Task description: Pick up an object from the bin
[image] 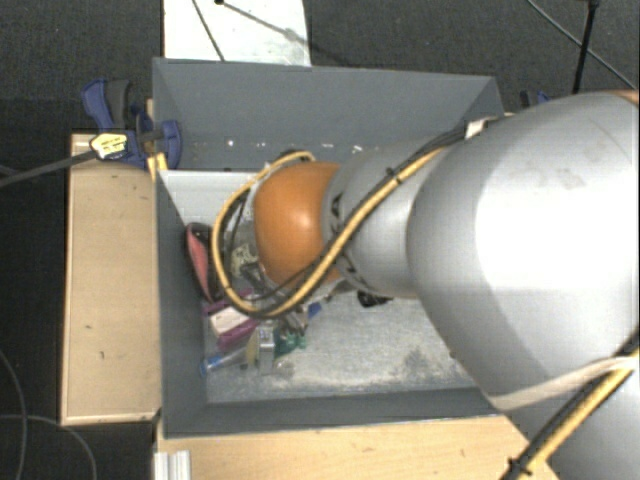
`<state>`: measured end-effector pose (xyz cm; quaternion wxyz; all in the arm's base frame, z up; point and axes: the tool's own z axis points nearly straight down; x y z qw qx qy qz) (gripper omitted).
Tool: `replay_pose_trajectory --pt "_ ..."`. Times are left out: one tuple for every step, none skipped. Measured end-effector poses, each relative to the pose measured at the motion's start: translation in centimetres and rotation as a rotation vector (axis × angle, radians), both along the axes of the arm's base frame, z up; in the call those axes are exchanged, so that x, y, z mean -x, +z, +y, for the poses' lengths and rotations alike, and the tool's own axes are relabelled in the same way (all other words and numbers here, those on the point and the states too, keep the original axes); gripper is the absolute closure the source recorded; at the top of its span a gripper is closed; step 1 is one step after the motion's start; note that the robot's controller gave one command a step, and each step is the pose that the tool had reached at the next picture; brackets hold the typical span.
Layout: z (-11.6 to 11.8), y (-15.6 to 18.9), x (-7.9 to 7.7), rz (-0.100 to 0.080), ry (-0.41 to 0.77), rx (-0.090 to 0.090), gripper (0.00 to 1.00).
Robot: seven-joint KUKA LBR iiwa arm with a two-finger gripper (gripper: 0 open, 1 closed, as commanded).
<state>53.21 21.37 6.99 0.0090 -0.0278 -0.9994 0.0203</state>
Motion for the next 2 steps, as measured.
replay_pose_trajectory --pt "1.34 -0.06 -0.93 0.007 0.354 -0.009 0.0" --pt "1.39 0.15 -1.02 0.005 0.35 -0.01 1.0"
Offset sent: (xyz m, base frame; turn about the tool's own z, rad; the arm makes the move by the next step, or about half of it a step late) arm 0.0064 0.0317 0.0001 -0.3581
